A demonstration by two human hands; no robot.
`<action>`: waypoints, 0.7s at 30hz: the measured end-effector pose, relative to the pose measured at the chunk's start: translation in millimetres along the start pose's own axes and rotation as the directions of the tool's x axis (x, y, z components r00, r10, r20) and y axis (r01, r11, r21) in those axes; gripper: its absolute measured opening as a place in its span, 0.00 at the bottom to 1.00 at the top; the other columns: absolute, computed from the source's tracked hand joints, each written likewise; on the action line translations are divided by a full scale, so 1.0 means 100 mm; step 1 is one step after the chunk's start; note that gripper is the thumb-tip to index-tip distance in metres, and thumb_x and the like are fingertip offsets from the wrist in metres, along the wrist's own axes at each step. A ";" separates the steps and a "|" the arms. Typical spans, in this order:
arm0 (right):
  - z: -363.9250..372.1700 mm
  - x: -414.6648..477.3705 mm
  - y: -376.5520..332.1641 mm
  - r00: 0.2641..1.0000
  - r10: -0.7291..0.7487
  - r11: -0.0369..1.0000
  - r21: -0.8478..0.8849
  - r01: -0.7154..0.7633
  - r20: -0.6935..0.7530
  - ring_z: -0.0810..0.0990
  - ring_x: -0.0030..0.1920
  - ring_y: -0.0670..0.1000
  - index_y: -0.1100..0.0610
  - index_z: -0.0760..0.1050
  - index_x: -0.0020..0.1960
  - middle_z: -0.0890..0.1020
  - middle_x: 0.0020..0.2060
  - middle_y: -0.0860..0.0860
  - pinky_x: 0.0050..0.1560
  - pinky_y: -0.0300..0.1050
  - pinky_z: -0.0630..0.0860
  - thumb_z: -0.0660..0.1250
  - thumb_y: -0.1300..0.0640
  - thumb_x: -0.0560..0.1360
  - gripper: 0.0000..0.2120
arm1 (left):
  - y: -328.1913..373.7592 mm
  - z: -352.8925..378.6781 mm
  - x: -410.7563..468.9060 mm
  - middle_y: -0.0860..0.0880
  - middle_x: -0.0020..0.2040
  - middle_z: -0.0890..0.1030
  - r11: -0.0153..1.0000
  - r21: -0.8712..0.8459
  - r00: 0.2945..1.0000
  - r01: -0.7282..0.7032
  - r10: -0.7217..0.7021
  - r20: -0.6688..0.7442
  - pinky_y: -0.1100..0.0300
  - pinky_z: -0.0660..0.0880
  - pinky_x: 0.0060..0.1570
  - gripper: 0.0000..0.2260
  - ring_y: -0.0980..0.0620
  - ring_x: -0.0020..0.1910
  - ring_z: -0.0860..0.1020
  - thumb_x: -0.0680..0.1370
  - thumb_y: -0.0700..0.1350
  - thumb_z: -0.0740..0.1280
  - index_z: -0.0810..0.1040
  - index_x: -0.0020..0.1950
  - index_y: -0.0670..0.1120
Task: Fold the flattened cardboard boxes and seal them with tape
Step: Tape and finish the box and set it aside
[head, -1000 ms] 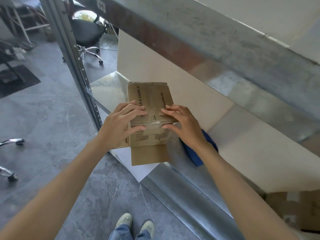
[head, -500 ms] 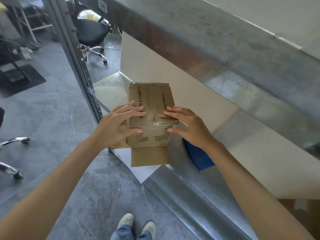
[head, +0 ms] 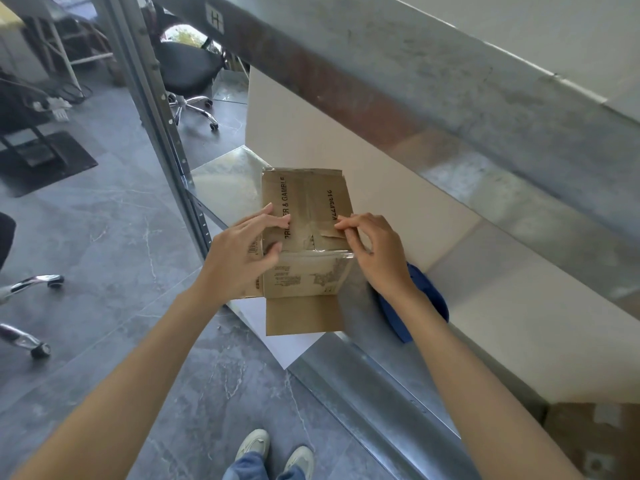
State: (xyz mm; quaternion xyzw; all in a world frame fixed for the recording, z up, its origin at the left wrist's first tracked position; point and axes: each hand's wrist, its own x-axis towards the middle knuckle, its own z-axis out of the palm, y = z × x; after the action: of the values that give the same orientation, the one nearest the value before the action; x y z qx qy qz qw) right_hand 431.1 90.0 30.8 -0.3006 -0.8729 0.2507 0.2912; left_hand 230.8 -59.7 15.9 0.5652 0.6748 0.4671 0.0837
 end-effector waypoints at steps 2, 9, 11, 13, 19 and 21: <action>-0.05 -0.03 0.02 0.998 0.028 0.998 0.061 -0.031 0.051 0.76 0.59 0.42 0.50 0.79 0.60 0.81 0.56 0.40 0.60 0.36 0.72 0.66 0.54 0.80 0.09 | -0.04 -0.01 -0.03 0.65 0.65 0.77 0.998 -0.070 0.999 -0.006 0.008 0.034 0.52 0.71 0.70 0.12 0.59 0.74 0.68 0.77 0.39 0.71 0.80 0.59 0.49; -0.09 -0.10 0.06 0.996 0.014 0.996 0.089 -0.022 0.094 0.76 0.62 0.42 0.52 0.76 0.64 0.80 0.59 0.42 0.64 0.37 0.71 0.63 0.64 0.78 0.16 | -0.10 -0.01 -0.04 0.54 0.67 0.77 0.995 -0.099 0.999 -0.027 0.031 0.040 0.50 0.69 0.72 0.18 0.56 0.74 0.68 0.74 0.26 0.65 0.82 0.58 0.43; -0.07 -0.08 0.03 0.997 0.013 0.996 0.082 -0.019 0.076 0.76 0.61 0.42 0.53 0.76 0.63 0.80 0.58 0.43 0.64 0.38 0.72 0.61 0.66 0.79 0.16 | -0.09 -0.01 -0.05 0.51 0.67 0.77 0.994 -0.103 0.999 -0.028 0.031 0.033 0.51 0.69 0.71 0.19 0.56 0.74 0.68 0.74 0.25 0.65 0.82 0.58 0.43; -0.08 -0.08 0.01 0.997 0.020 0.997 0.076 -0.026 0.079 0.76 0.62 0.43 0.53 0.76 0.64 0.80 0.59 0.43 0.64 0.40 0.72 0.61 0.66 0.80 0.16 | -0.09 -0.03 -0.05 0.50 0.67 0.77 0.993 -0.117 0.998 -0.025 0.031 0.055 0.50 0.69 0.71 0.18 0.56 0.75 0.67 0.75 0.25 0.64 0.82 0.59 0.41; -0.28 -0.07 -0.02 0.965 0.039 0.987 0.140 -0.077 0.259 0.74 0.66 0.39 0.50 0.72 0.68 0.78 0.63 0.39 0.68 0.34 0.68 0.65 0.66 0.76 0.23 | -0.07 -0.18 -0.02 0.53 0.70 0.75 0.988 -0.155 0.984 0.017 0.011 0.179 0.55 0.73 0.66 0.23 0.60 0.75 0.64 0.74 0.24 0.64 0.81 0.62 0.45; -0.32 -0.04 -0.02 0.959 0.019 0.996 0.083 -0.044 0.283 0.74 0.66 0.39 0.52 0.72 0.68 0.78 0.64 0.40 0.67 0.32 0.67 0.66 0.71 0.73 0.27 | -0.07 -0.21 0.00 0.53 0.70 0.75 0.987 -0.156 0.979 0.049 -0.017 0.201 0.50 0.69 0.72 0.27 0.62 0.75 0.64 0.72 0.22 0.62 0.81 0.62 0.46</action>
State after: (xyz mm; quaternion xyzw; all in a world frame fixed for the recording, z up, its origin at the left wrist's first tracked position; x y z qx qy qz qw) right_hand 453.8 94.4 53.6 -0.2626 -0.8886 0.3340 0.1730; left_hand 212.8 -70.7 21.8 0.5894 0.6325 0.4594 0.2039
